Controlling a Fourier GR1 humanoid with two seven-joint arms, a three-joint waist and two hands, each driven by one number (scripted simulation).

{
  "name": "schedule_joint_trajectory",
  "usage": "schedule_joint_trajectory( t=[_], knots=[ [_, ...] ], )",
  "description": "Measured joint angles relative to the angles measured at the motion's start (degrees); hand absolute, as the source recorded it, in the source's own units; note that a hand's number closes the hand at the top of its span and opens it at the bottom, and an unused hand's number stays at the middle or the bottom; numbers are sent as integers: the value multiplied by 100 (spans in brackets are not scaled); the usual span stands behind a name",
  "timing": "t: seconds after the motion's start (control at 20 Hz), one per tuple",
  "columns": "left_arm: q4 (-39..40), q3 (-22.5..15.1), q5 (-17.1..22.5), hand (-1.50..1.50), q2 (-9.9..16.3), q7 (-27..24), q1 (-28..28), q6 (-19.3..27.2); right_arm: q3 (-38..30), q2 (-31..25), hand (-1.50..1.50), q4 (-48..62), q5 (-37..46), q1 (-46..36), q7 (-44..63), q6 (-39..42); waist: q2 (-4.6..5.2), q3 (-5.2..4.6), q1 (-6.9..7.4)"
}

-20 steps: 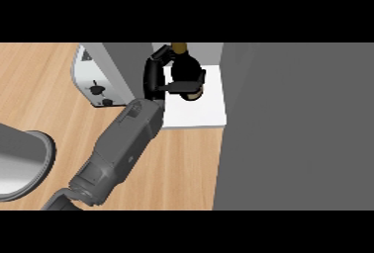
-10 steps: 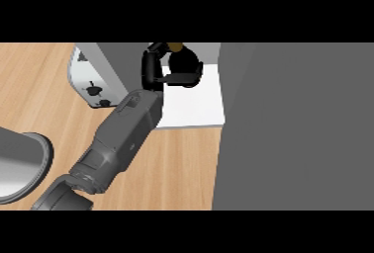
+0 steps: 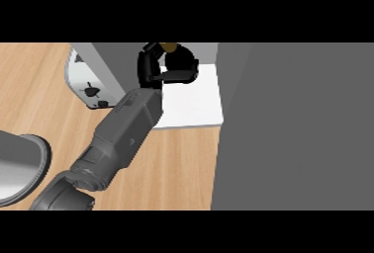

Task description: Pick up the wine, place it into the cabinet and close the cabinet

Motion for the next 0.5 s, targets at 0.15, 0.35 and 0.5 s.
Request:
schedule_joint_trajectory(
  t=[0.15,0.35,0.5],
  knots=[
    [130,89,34,150,0,-116,2,-135,29,11,-150,1,9,61,-52,17,7,3,-16],
    [309,164,4,150,5,-164,-110,-123,83,27,-150,19,24,35,-44,10,18,0,-19],
    [429,189,-42,150,20,-224,-158,-70,120,18,-150,32,48,42,-72,32,26,0,-37]
  ],
)
